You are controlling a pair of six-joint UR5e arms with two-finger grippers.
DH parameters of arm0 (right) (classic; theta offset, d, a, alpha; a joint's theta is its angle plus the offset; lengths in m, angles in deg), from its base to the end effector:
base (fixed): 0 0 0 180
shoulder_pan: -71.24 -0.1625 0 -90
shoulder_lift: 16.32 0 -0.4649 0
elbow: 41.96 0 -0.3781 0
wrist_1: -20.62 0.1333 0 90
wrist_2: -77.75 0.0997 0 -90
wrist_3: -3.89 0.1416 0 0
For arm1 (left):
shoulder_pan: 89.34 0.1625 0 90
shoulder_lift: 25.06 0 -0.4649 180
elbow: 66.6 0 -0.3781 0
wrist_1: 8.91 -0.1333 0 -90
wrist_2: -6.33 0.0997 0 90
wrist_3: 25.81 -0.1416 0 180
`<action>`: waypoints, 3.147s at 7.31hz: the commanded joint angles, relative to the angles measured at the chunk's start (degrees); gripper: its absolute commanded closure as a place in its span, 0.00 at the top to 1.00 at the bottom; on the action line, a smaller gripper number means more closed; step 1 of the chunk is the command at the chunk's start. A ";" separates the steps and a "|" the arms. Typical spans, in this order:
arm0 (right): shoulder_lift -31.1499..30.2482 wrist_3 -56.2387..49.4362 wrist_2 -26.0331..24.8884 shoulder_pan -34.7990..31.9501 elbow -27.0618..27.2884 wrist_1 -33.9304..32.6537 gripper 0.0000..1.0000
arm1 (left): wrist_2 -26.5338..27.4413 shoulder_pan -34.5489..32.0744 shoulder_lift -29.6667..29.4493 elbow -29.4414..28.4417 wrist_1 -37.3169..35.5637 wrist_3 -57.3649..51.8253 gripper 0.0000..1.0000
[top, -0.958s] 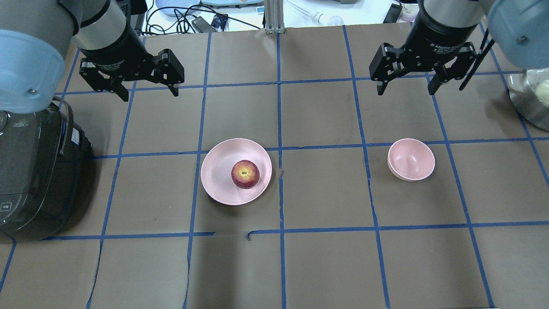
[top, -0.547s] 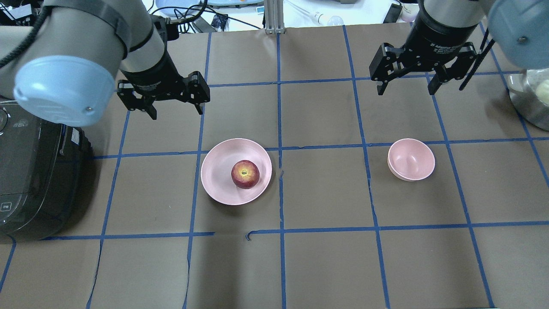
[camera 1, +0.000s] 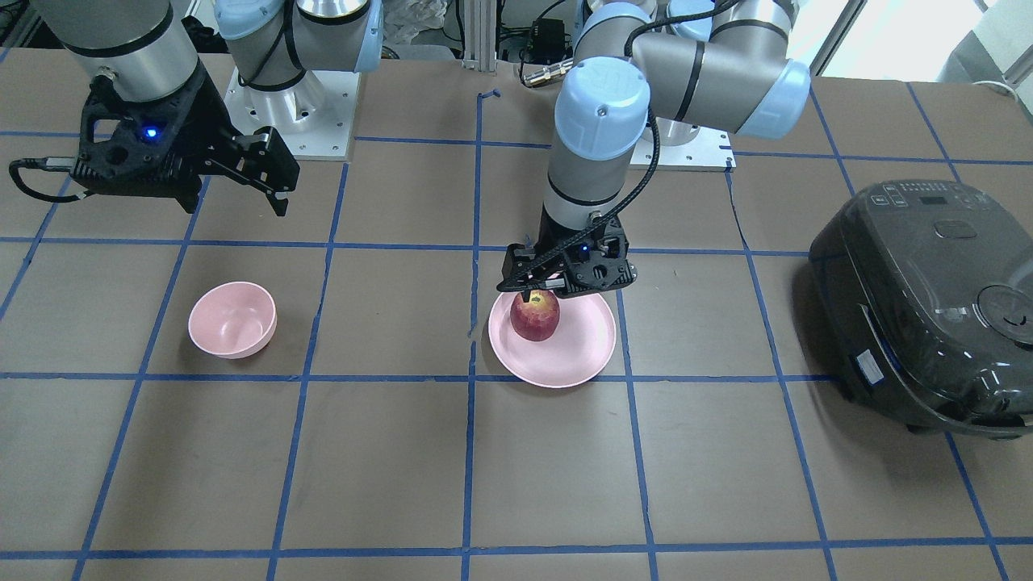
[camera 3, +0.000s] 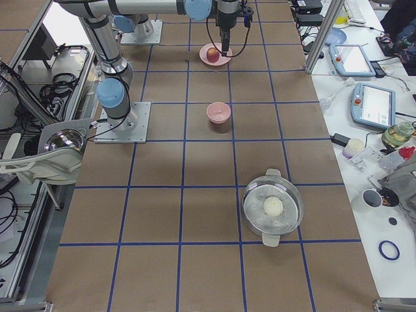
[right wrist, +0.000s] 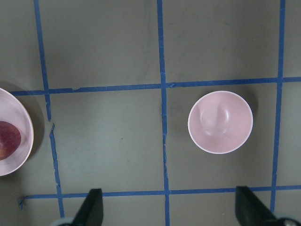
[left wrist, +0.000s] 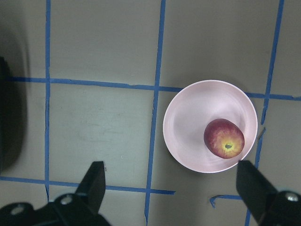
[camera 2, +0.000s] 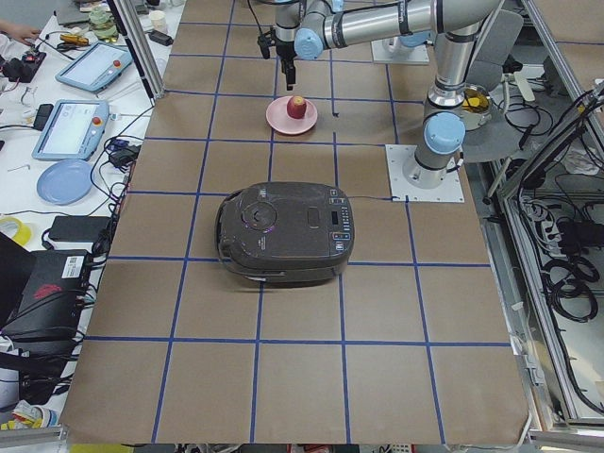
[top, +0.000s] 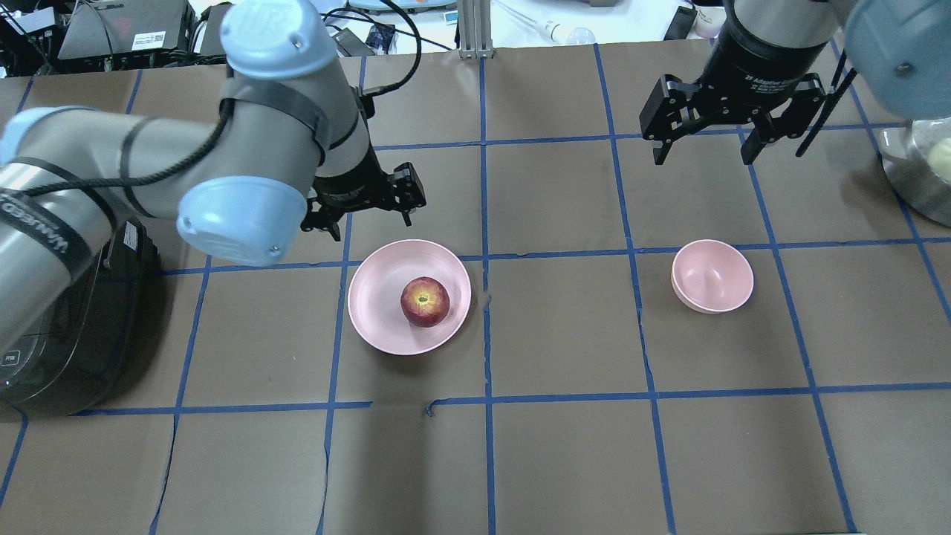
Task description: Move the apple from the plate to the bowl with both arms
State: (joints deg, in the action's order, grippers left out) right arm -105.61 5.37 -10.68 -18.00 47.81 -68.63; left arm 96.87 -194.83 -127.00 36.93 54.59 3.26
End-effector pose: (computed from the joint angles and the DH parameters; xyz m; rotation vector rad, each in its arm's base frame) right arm 0.1308 -0.4823 0.4805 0.0613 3.1135 0.0337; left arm -0.2713 -0.4849 0.3150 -0.3713 3.1175 -0.0317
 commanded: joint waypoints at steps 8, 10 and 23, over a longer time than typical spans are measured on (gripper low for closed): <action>10.63 -4.91 -7.09 1.88 29.41 -41.27 0.64 | 0.52 -2.26 -10.20 5.46 -11.91 1.77 1.00; 11.24 -6.14 -7.64 2.93 30.54 -41.44 0.37 | 0.61 -2.26 -10.55 5.37 -12.00 1.68 1.00; 11.24 14.95 -3.71 -15.16 27.04 -41.88 0.00 | 0.87 -1.99 -8.97 5.02 -12.08 -3.77 0.22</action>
State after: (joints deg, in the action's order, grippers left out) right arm -94.46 18.03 -16.46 -31.44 74.85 -110.29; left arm 97.52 -196.86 -136.41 42.17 42.48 -0.27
